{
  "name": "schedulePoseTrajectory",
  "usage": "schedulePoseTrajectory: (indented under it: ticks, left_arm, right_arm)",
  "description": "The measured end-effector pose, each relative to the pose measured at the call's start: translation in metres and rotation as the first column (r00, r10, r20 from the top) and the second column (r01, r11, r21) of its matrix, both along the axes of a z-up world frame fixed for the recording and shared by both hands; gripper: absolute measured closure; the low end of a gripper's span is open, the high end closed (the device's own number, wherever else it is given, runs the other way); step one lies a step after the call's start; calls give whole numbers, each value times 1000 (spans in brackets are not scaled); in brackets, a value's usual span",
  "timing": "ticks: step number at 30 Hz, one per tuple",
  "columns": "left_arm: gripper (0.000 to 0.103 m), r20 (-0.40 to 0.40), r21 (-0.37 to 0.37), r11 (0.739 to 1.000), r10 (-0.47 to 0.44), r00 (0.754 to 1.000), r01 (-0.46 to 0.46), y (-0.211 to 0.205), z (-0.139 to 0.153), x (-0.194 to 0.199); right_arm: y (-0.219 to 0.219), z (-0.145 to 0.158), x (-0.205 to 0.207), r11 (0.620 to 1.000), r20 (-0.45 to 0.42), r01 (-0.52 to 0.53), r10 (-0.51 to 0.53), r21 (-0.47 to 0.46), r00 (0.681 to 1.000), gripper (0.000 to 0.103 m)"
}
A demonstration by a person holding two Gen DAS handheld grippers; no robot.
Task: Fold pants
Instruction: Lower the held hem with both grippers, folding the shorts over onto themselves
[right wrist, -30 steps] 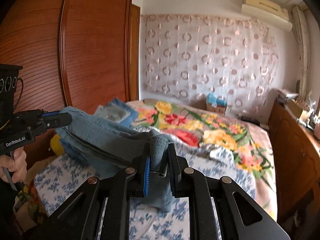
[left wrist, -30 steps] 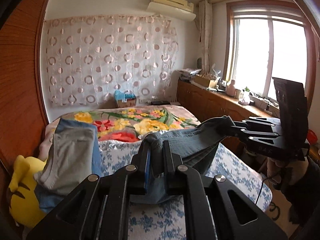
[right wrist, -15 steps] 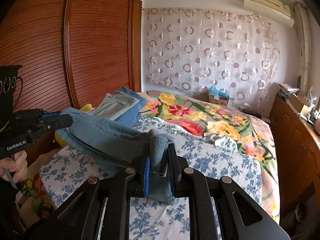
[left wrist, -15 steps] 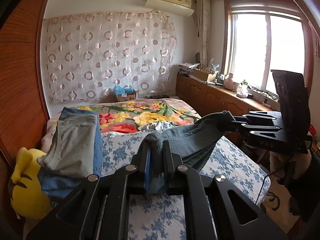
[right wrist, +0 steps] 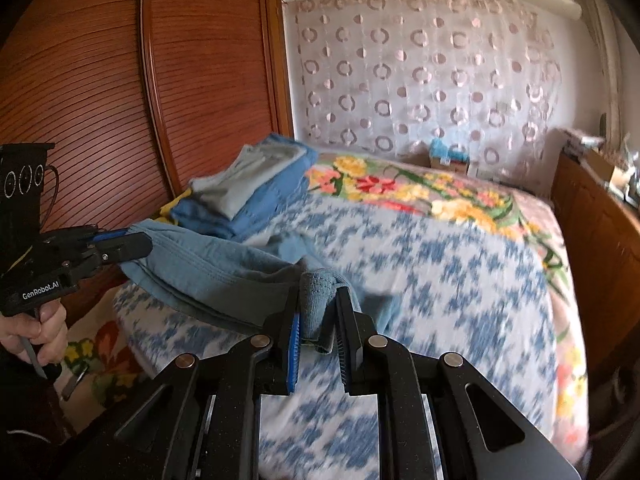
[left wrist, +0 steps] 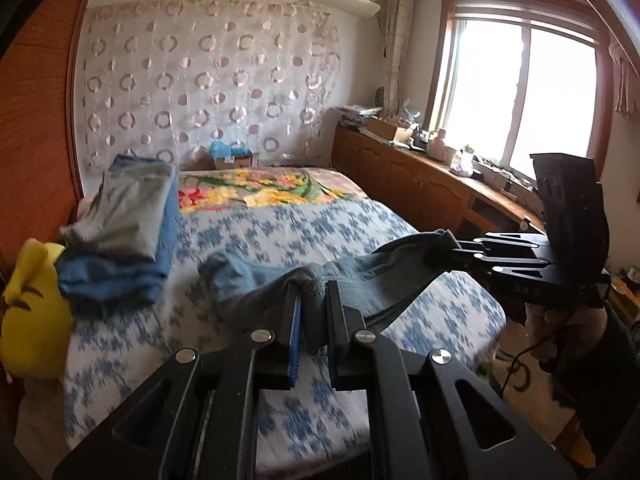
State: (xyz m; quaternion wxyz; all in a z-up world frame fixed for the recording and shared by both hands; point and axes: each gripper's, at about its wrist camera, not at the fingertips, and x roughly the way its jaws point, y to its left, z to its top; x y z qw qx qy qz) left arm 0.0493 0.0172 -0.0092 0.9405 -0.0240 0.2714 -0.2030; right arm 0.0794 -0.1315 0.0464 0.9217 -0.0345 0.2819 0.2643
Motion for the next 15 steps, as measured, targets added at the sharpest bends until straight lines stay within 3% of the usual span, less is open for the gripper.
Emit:
schedulePoseTrajectory:
  ticks: [6,15]
  left_arm:
    - [92,-51,-1,1000,-4,999,4,-2,-25,-17]
    - [92,-100,7,1000,-10,995,11,-1,-45,-35]
  right_arm:
    - [-12,-24,-18,998,-67,20,-15,63,998,88]
    - [-14,-24,-30,998,-92,18,-12,66,996,88]
